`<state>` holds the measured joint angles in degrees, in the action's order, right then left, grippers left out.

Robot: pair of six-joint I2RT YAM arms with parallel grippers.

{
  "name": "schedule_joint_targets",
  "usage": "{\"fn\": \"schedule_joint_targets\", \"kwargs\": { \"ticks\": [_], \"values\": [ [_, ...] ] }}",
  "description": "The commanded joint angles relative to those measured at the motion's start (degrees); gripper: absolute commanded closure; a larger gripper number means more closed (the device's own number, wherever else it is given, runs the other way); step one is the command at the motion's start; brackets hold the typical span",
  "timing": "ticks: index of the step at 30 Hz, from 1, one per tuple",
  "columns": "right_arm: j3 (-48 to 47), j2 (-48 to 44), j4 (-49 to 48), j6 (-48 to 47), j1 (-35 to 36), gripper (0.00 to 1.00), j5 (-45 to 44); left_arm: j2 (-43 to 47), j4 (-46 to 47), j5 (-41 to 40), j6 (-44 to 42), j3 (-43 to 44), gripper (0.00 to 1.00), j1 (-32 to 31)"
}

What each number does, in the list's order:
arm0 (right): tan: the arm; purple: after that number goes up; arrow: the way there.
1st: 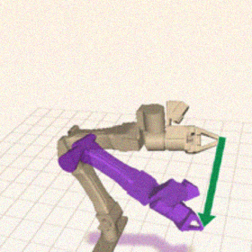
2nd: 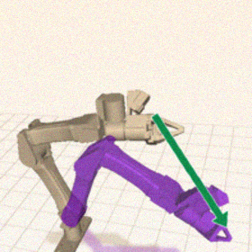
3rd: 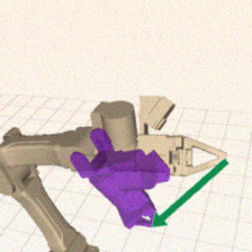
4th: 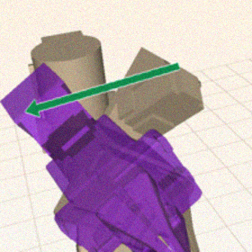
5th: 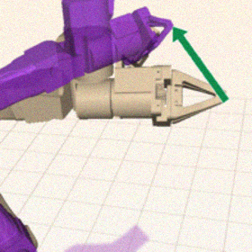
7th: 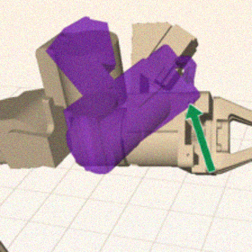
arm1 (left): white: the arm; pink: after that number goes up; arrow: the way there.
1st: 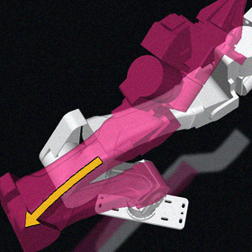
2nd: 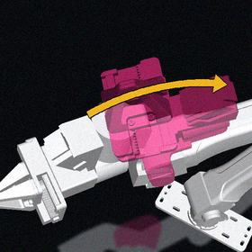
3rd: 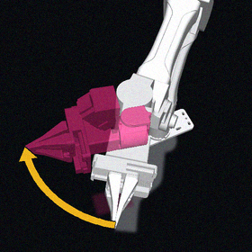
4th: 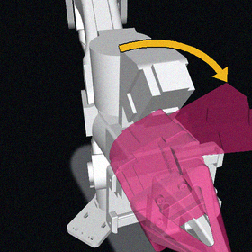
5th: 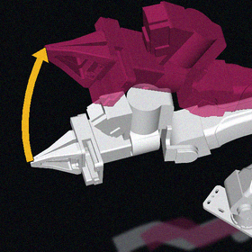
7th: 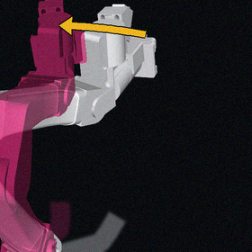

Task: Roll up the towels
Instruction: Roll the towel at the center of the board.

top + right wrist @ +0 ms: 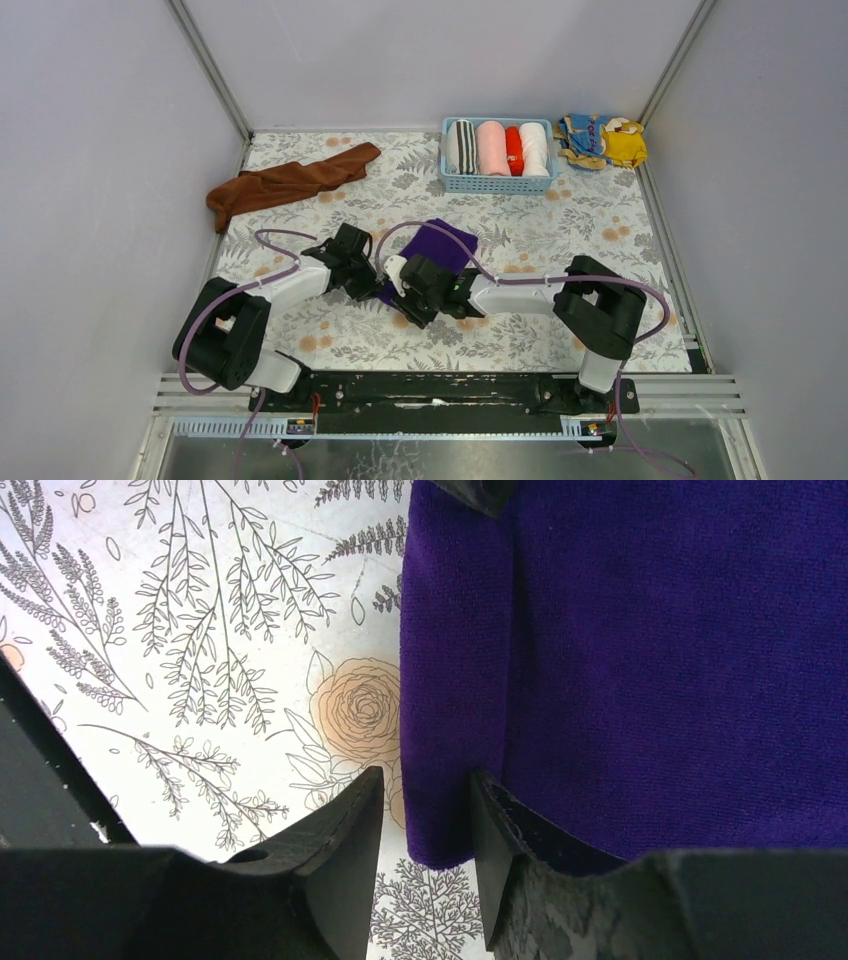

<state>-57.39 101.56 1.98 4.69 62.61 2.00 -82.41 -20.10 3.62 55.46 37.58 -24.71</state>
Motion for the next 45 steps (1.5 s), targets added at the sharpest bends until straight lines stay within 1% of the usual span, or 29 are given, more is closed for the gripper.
{"fn": "schedule_joint_targets", "kwargs": {
  "ticks": [1, 4, 8, 11, 14, 16, 18, 21, 23, 25, 26, 30, 34, 39, 41, 43, 45],
  "values": [
    [-1.14, 3.07, 3.18, -1.70, 1.20, 0.55, -3.69, -3.53, -1.34, -3.62, -2.04, -2.27, 0.73, -0.20],
    [-1.73, 4.86, 5.30, -1.76, 2.49, 0.54, -6.36, -3.48, -1.45, -3.69, -2.41, -2.11, 0.72, -0.17],
    [-2.08, 7.44, 7.43, -2.17, 5.25, 0.54, -15.18, -4.38, -1.80, -3.62, -2.98, -1.55, 0.72, -0.17],
    [-1.92, 8.80, 8.26, -2.23, 6.21, 0.55, -18.85, -5.84, -2.97, -3.98, -3.76, -0.31, 0.72, -0.16],
    [-2.20, 9.46, 8.80, -2.30, 6.38, 0.67, -19.62, -6.71, -4.59, -4.79, -4.22, 0.80, 0.72, -0.10],
    [-2.49, 9.66, 8.92, -2.28, 6.38, 0.77, -18.08, -6.51, -4.86, -4.96, -3.95, 0.74, 0.72, -0.08],
    [-2.61, 9.32, 8.54, -2.09, 6.38, 0.87, -14.82, -5.60, -4.95, -4.63, -3.43, 0.45, 0.72, -0.08],
    [-1.13, 6.90, 5.46, -0.90, 6.39, 0.99, -6.69, -3.01, -6.03, -5.30, -2.93, 0.40, 0.68, 0.00],
    [0.07, 4.81, 2.89, 0.41, 5.94, 1.00, -0.99, -0.68, -7.75, -6.12, -2.90, 1.00, 0.64, 0.12],
    [0.71, 3.04, 1.00, 2.16, 4.65, 1.00, 5.21, 2.20, -9.39, -6.67, -2.61, 1.48, 0.54, 0.35],
    [0.85, 2.20, 0.02, 3.09, 3.80, 1.00, 8.21, 3.87, -10.17, -6.83, -2.56, 1.74, 0.51, 0.45],
    [3.54, -0.99, -5.78, 9.05, -1.25, 1.00, 20.21, 10.93, -13.18, -7.88, -2.29, 2.29, 0.36, 1.11],
    [7.27, -2.29, -14.24, 16.88, -6.66, 1.00, 31.13, 16.03, -16.08, -8.36, -2.52, 1.93, 0.23, 1.87],
    [11.99, -0.31, -25.91, 27.27, -11.46, 1.00, 39.50, 18.96, -15.73, -4.87, -2.27, -0.21, 0.20, 2.04],
    [14.53, 1.31, -33.04, 33.31, -13.27, 1.00, 42.32, 19.14, -14.84, -3.26, -2.16, -1.36, 0.20, 2.05],
    [17.47, 3.35, -42.59, 40.90, -14.98, 1.00, 44.79, 18.97, -13.83, -1.60, -1.96, -2.27, 0.20, 2.03],
    [19.27, 5.38, -49.31, 46.19, -16.80, 0.99, 46.66, 18.86, -12.60, -0.06, -1.63, -3.10, 0.21, 2.04]
  ]
}}
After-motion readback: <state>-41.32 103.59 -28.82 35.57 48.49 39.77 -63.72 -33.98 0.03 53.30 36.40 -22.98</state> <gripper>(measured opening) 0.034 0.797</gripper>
